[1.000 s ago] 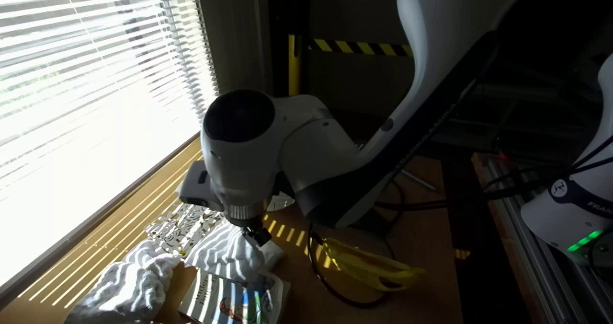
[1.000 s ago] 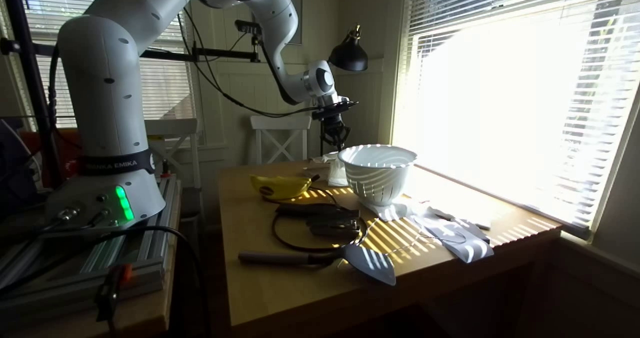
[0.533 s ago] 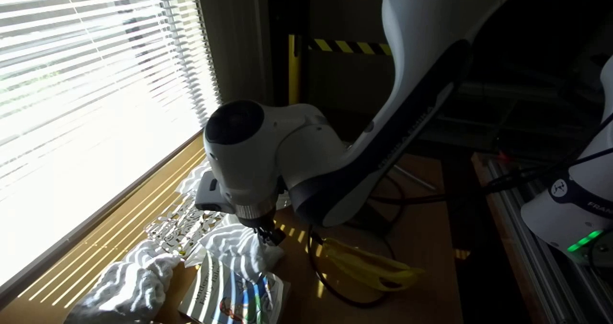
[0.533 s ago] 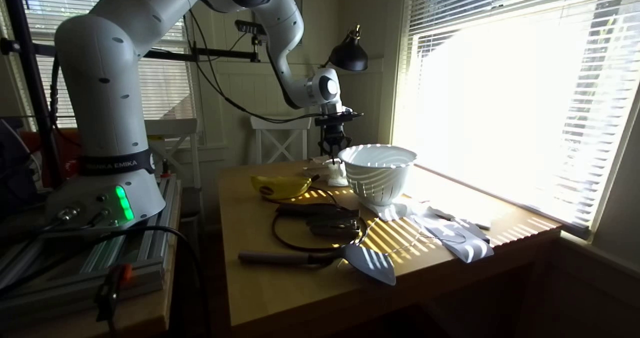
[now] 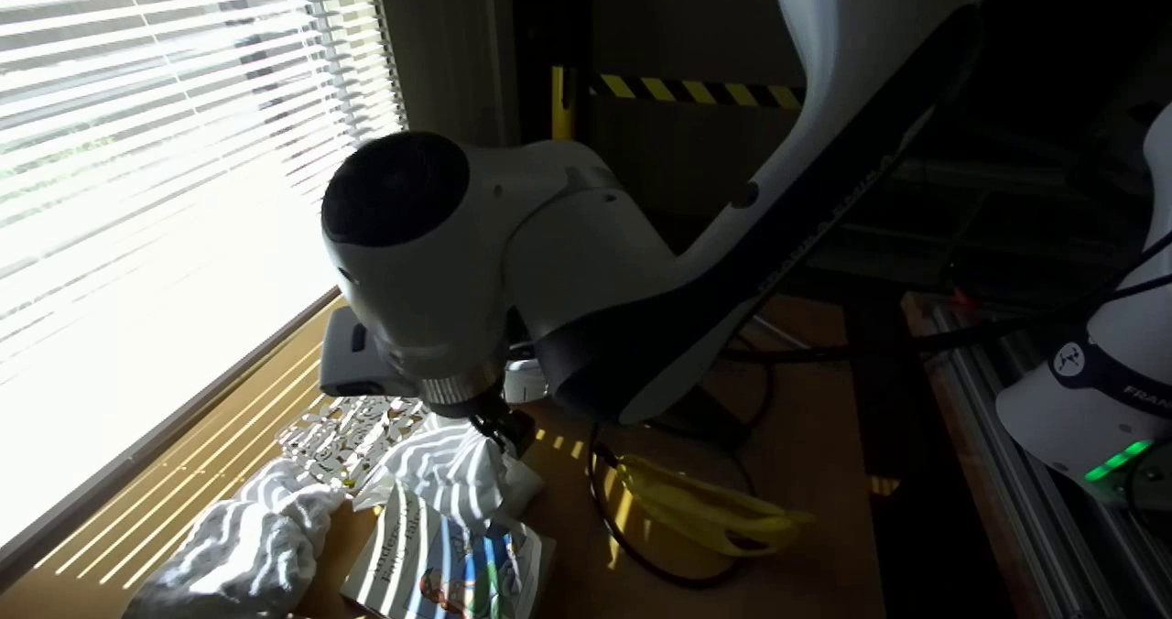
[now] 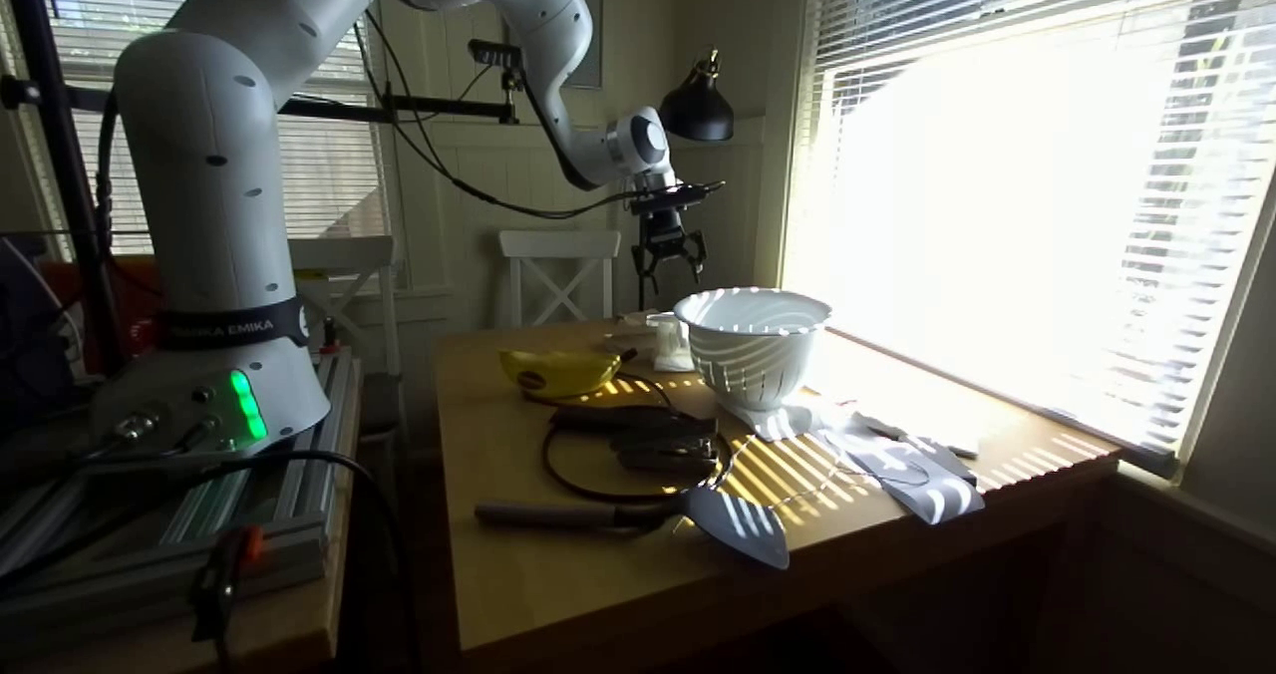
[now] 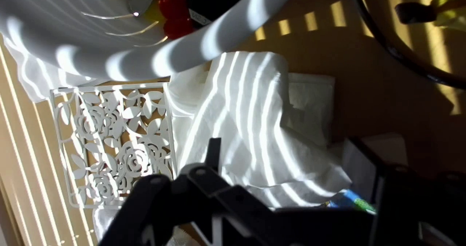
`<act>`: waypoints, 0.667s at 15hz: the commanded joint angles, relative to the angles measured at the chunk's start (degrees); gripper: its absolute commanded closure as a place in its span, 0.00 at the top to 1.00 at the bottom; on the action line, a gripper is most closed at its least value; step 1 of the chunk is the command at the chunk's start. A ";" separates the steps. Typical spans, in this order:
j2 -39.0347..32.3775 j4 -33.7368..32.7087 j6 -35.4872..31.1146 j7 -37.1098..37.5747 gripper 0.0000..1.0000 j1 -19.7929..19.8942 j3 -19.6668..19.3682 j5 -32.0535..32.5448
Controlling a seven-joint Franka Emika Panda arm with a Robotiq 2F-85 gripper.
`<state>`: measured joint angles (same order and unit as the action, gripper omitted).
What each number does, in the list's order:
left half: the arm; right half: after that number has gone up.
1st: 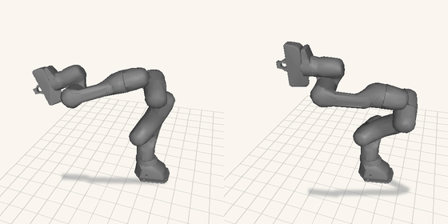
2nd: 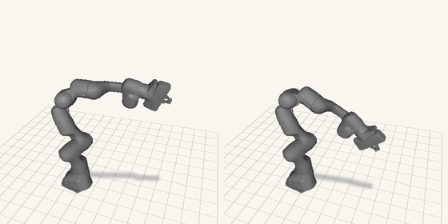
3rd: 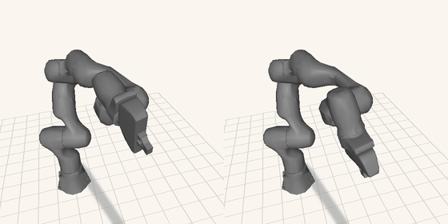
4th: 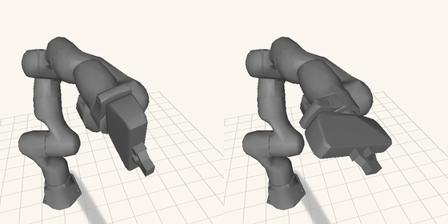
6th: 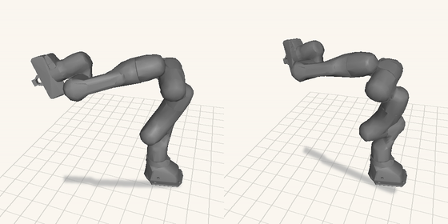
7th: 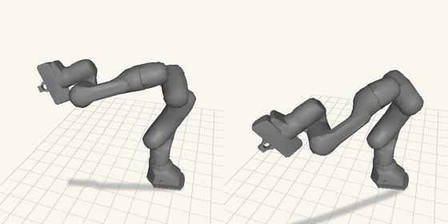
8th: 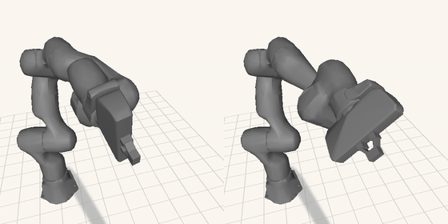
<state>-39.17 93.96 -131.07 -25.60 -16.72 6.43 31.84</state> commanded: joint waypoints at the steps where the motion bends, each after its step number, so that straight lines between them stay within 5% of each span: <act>1: 6.11 3.19 1.26 2.55 1.00 -2.08 -1.40 5.17; 5: 12.07 7.07 3.13 12.55 1.00 -2.80 -2.79 10.05; 10: 16.70 16.24 -2.79 19.83 1.00 4.09 -1.87 4.12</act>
<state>-26.37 102.26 -128.67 -9.84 -16.76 4.34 38.98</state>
